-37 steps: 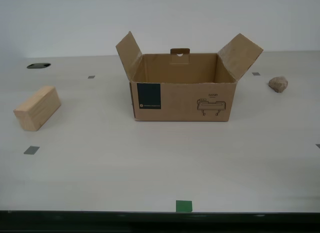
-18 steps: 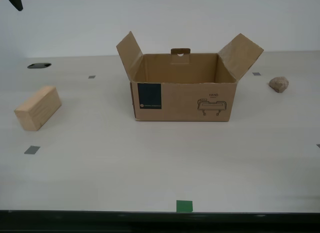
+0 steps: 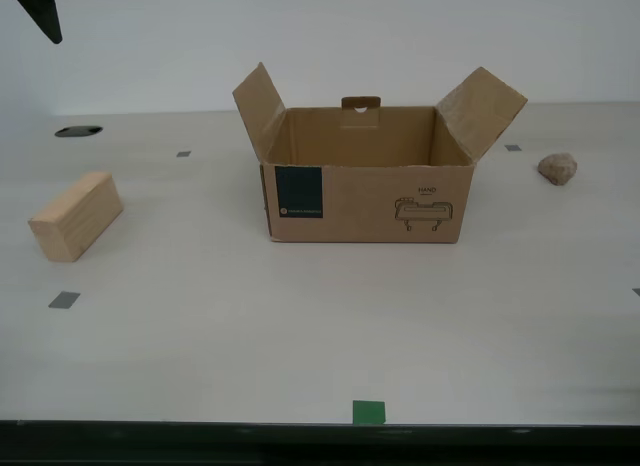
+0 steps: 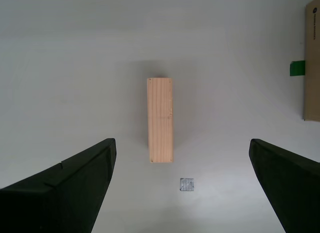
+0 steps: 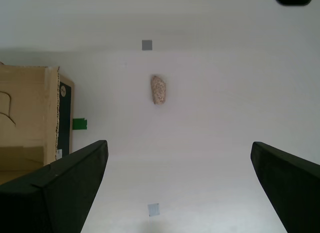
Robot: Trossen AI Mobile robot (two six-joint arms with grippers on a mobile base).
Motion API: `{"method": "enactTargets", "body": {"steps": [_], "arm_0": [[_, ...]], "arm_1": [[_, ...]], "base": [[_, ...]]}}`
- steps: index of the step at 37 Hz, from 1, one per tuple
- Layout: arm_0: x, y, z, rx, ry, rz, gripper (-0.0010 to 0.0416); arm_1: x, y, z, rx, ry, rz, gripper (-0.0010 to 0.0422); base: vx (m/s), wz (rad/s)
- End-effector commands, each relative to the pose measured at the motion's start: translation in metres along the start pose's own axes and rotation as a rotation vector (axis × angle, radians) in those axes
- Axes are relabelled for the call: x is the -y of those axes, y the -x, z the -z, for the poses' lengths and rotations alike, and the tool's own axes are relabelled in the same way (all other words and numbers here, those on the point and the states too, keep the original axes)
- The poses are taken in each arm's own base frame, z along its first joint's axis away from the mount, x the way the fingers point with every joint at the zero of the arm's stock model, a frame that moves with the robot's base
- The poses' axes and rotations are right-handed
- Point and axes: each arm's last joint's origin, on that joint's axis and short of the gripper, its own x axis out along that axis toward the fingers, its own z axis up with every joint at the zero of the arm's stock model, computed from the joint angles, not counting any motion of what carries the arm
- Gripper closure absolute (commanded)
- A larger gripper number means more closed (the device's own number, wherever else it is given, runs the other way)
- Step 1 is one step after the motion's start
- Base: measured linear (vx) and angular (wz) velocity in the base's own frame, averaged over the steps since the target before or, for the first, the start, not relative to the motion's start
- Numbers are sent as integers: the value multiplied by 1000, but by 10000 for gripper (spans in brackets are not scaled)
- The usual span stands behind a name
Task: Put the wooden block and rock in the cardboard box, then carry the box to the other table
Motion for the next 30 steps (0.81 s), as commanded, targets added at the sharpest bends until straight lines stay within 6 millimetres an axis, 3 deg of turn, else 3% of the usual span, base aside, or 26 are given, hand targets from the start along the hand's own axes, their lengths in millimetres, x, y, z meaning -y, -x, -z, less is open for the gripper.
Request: {"method": "enactTargets", "body": {"steps": [1,30], "arm_0": [[0,-12,-5,-25,6,3,6],[-1,-122,-37,-191,30,-1,6]], "arm_1": [[0,0,0,0,-4,-2,48],[0,-2,0,-4,10,-1,48]], "base": [[0,0],[0,0]]}}
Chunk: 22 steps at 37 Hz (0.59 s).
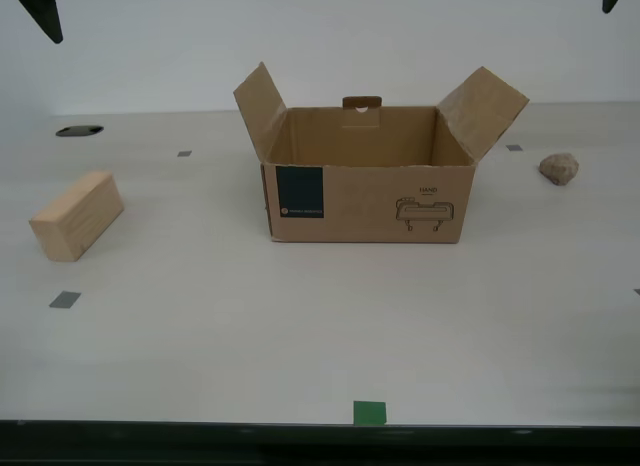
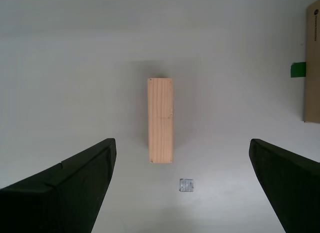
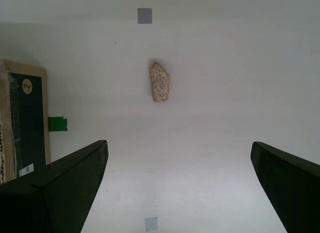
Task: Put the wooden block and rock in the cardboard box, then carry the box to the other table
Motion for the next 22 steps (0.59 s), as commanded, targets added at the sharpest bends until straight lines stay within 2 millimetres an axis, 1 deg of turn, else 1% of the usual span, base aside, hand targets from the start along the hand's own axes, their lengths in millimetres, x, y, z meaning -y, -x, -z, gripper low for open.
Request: {"method": "enactTargets", "body": {"steps": [1,14,22], "arm_0": [[0,-11,-5,-9,9,3,6],[-1,-60,-20,-54,18,0,7],[-2,-93,-25,-102,20,-2,7]], "arm_1": [[0,-2,1,-7,8,-1,48],[0,-27,14,-72,28,3,48],[0,-49,19,-43,53,0,48]], "base": [[0,0],[0,0],[0,0]]}}
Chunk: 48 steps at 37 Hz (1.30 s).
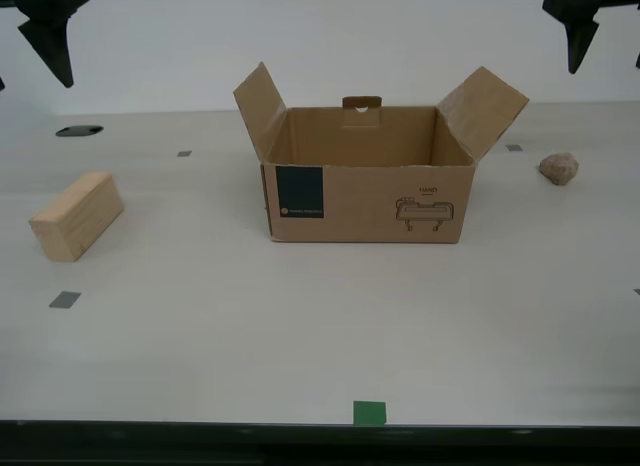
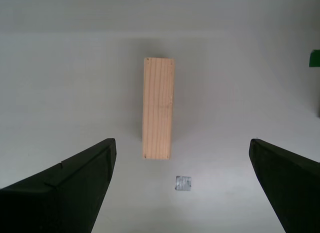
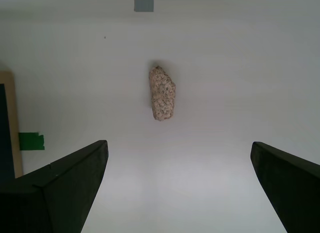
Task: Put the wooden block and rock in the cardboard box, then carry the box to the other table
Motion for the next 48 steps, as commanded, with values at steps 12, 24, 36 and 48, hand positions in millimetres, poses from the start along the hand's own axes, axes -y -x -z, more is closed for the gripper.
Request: {"method": "enactTargets", "body": {"steps": [12,24,36,48], "arm_0": [[0,-40,-5,-77,13,-1,7],[13,-43,-5,-80,-19,4,7],[15,-43,-4,-81,-25,5,7],[15,-43,-4,-86,-24,4,7]], "arm_1": [[-2,-30,8,39,5,-6,48],[-7,-44,14,52,17,-13,48],[-11,-46,10,102,18,-30,48],[-14,-95,4,-33,-10,-23,48]], "base": [[0,0],[0,0],[0,0],[0,0]]}}
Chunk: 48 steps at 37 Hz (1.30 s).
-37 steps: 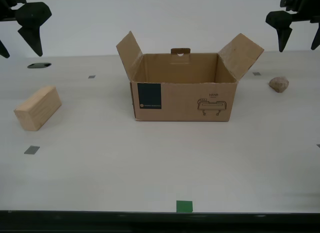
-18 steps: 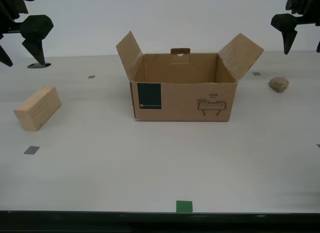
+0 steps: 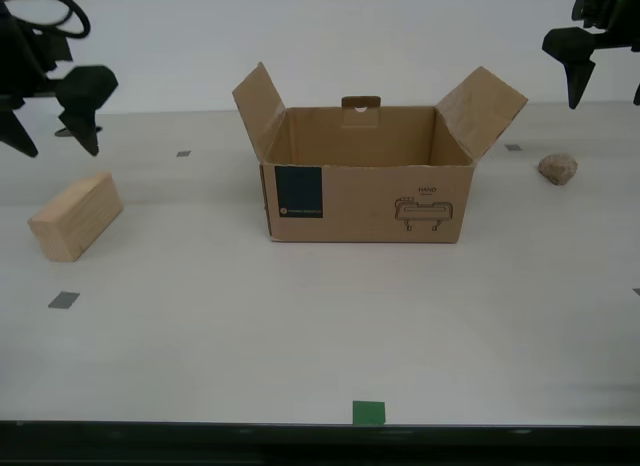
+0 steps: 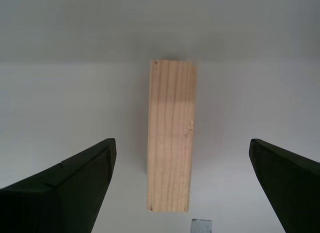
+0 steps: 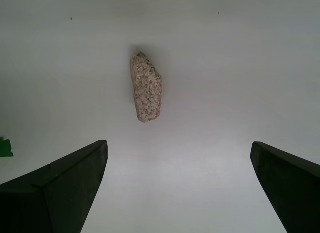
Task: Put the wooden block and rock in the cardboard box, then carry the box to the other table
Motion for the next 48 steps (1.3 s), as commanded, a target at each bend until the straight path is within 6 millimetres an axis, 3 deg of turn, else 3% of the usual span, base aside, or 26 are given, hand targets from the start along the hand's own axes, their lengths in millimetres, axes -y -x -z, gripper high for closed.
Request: {"method": "enactTargets", "body": {"steps": [1,24,38,48], "arm_0": [[0,0,0,-4,2,2,7],[-1,0,0,0,5,2,7],[-3,-1,-6,63,4,-88,7],[-4,-31,-10,8,0,-92,7]], "arm_1": [[-1,-14,-2,-25,-9,-1,48],[-3,-90,-7,-197,-7,12,48],[-3,-94,-6,-206,-9,13,48],[-3,-94,-5,-215,-9,14,48]], "base": [[0,0],[0,0],[0,0],[0,0]]}}
